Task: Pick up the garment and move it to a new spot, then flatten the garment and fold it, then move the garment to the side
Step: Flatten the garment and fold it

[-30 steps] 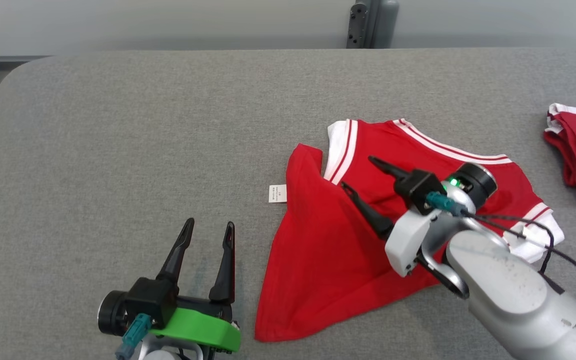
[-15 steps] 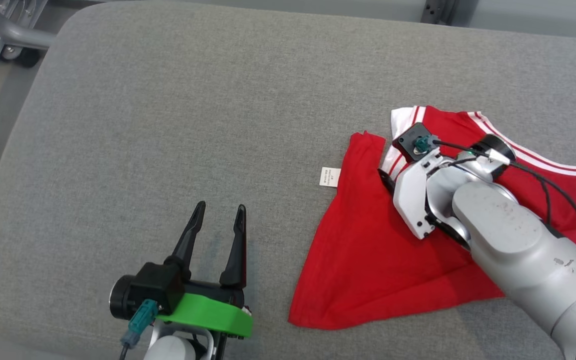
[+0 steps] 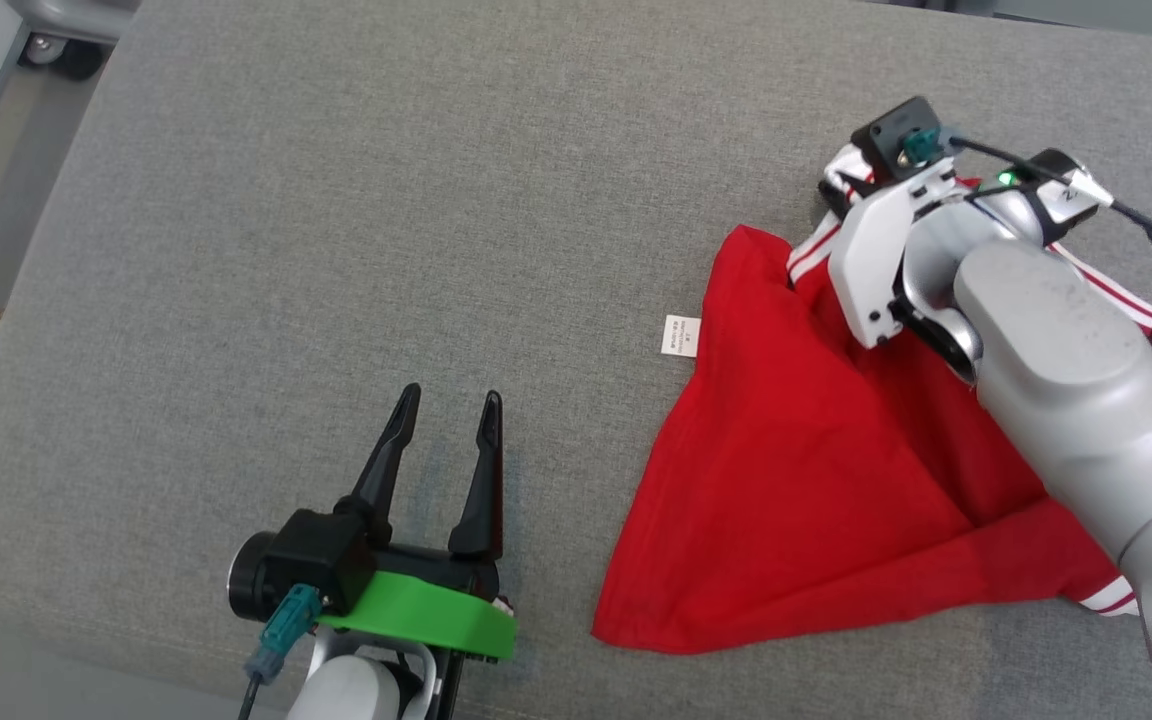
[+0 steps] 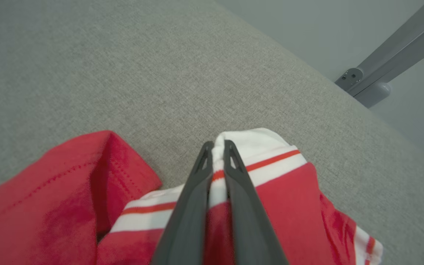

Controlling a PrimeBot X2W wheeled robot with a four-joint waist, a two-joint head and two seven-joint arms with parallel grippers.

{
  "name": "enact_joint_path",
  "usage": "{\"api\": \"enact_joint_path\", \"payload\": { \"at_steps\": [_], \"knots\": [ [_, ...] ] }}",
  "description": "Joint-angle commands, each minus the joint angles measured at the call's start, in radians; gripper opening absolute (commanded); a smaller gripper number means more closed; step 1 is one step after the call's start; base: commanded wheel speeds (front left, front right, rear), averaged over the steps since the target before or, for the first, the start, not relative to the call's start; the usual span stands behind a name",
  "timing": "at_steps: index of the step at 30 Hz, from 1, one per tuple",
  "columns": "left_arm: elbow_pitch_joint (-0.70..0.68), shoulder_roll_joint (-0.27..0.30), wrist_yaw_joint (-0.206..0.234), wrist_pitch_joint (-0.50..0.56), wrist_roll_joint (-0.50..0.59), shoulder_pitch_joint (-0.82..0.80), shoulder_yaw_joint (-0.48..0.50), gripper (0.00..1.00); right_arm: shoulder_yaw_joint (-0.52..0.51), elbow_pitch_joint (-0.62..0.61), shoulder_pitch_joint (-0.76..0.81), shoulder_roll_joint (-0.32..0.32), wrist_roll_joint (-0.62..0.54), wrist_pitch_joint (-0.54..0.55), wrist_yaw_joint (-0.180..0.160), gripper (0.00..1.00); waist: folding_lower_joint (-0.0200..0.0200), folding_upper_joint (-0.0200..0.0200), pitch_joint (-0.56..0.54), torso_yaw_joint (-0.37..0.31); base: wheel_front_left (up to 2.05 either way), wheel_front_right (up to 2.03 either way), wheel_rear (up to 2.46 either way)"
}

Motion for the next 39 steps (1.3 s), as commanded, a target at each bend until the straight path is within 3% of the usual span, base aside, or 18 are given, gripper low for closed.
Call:
{"api": "enact_joint_path", "payload": {
  "at_steps": [1, 7, 15, 22, 23, 24, 32, 39],
  "knots": [
    [-0.004, 0.001, 0.005, 0.0, -0.004, -0.017, -0.003, 1.0, -0.023, 0.02, -0.029, 0.009, -0.009, -0.022, -0.002, 0.0, 0.0, 0.0, 0.007, 0.007, 0.0, 0.0, 0.0],
    [-0.011, 0.001, 0.01, 0.0, -0.02, -0.037, -0.023, 1.0, -0.129, 0.142, -0.16, 0.014, -0.063, -0.107, -0.002, 0.0, 0.0, 0.0, 0.03, 0.043, 0.0, 0.0, 0.0],
    [-0.017, 0.001, 0.022, 0.0, -0.035, -0.05, -0.037, 1.0, -0.281, 0.308, -0.33, -0.038, -0.175, -0.241, -0.002, 0.0, 0.0, 0.0, 0.052, 0.092, 0.0, 0.0, 0.0],
    [-0.02, 0.001, 0.028, 0.0, -0.028, -0.056, -0.037, 1.0, -0.406, 0.359, -0.348, -0.023, -0.27, -0.308, -0.002, 0.0, 0.0, 0.0, 0.065, 0.09, 0.0, 0.0, 0.0],
    [-0.022, 0.001, 0.029, 0.0, -0.025, -0.058, -0.033, 1.0, -0.428, 0.363, -0.337, -0.016, -0.278, -0.314, -0.002, 0.31, 0.0, 0.0, 0.067, 0.084, 0.0, 0.0, 0.0],
    [-0.024, 0.001, 0.028, 0.0, -0.023, -0.06, -0.032, 1.0, -0.447, 0.365, -0.33, -0.014, -0.286, -0.322, -0.002, 1.0, 0.0, 0.0, 0.069, 0.078, 0.0, 0.0, 0.0],
    [-0.029, 0.001, 0.019, 0.0, 0.021, -0.051, 0.001, 1.0, -0.512, 0.301, -0.255, 0.05, -0.328, -0.385, -0.002, 1.0, 0.0, 0.0, 0.054, -0.015, 0.0, 0.0, 0.0],
    [-0.035, 0.001, 0.007, 0.0, 0.071, -0.027, 0.052, 1.0, -0.571, -0.098, 0.023, 0.068, -0.281, -0.388, -0.002, 1.0, 0.0, 0.0, 0.007, -0.132, 0.0, 0.0, 0.0]
  ]
}}
